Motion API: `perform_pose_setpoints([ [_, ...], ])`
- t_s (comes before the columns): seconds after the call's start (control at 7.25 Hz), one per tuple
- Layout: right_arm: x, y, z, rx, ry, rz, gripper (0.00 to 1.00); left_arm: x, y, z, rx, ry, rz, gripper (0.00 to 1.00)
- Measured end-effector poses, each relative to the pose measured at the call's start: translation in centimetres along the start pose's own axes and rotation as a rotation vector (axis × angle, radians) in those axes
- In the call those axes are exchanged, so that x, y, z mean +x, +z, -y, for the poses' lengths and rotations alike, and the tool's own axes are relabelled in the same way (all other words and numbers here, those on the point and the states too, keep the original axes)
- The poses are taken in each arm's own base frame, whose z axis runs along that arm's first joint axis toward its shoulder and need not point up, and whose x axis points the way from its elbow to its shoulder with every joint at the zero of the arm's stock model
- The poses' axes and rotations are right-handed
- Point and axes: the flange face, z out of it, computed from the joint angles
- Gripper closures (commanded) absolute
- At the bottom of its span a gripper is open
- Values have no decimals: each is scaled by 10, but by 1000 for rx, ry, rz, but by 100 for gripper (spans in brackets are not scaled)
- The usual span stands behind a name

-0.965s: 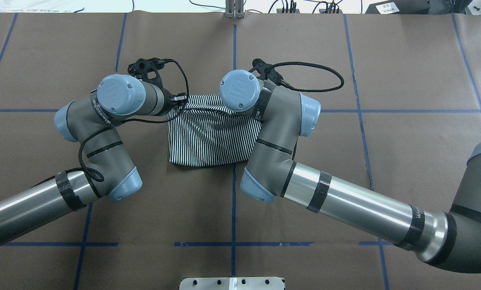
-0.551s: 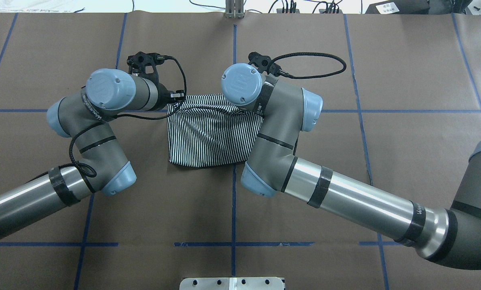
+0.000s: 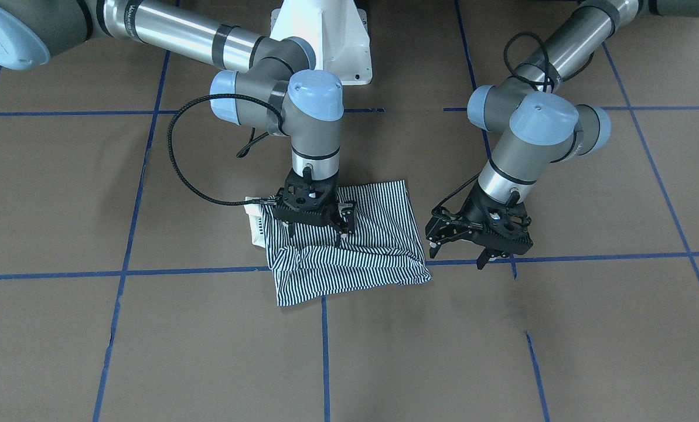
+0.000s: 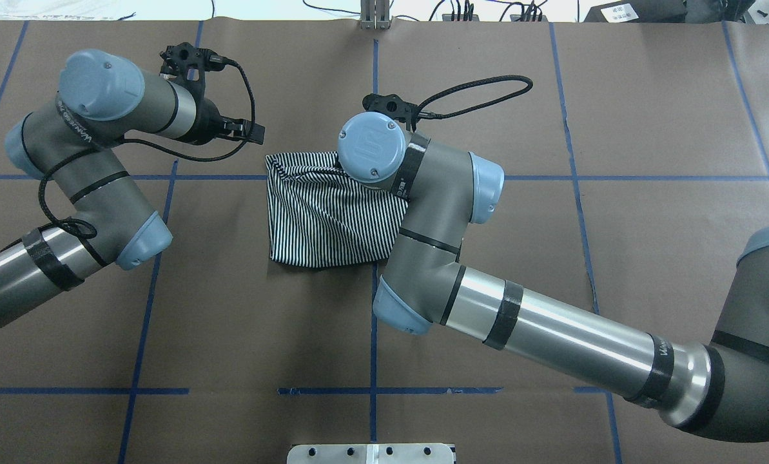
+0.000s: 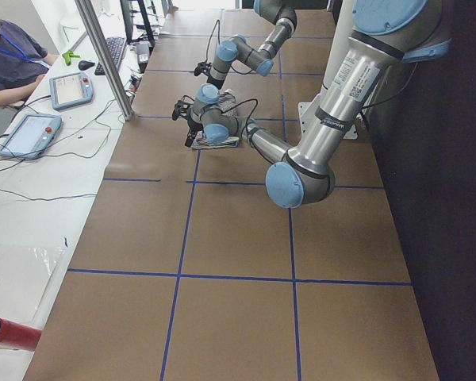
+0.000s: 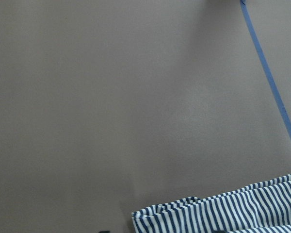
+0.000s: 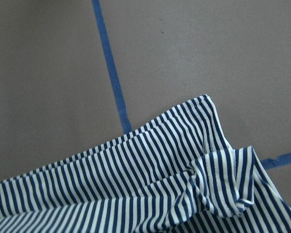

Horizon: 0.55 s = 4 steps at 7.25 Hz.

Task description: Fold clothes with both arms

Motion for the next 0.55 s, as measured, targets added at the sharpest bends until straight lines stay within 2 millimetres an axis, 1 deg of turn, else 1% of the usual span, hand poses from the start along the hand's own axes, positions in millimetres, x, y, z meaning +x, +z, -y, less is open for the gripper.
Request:
perform_pose_setpoints([
  [0.14,3,10,-21,16,-91,-18,0,-1,-2,1,1,2,-2,0],
  [0.28,5,18,-35,30,-147,-34,0,0,-3,2,2,3,-5,0],
  [0.41,7,24,-39,39,-170,-48,0,1,-6,2,5,3,-8,0],
  [0.55,10,29,-32,48,-172,-64,0,2,-8,3,9,3,-11,0],
])
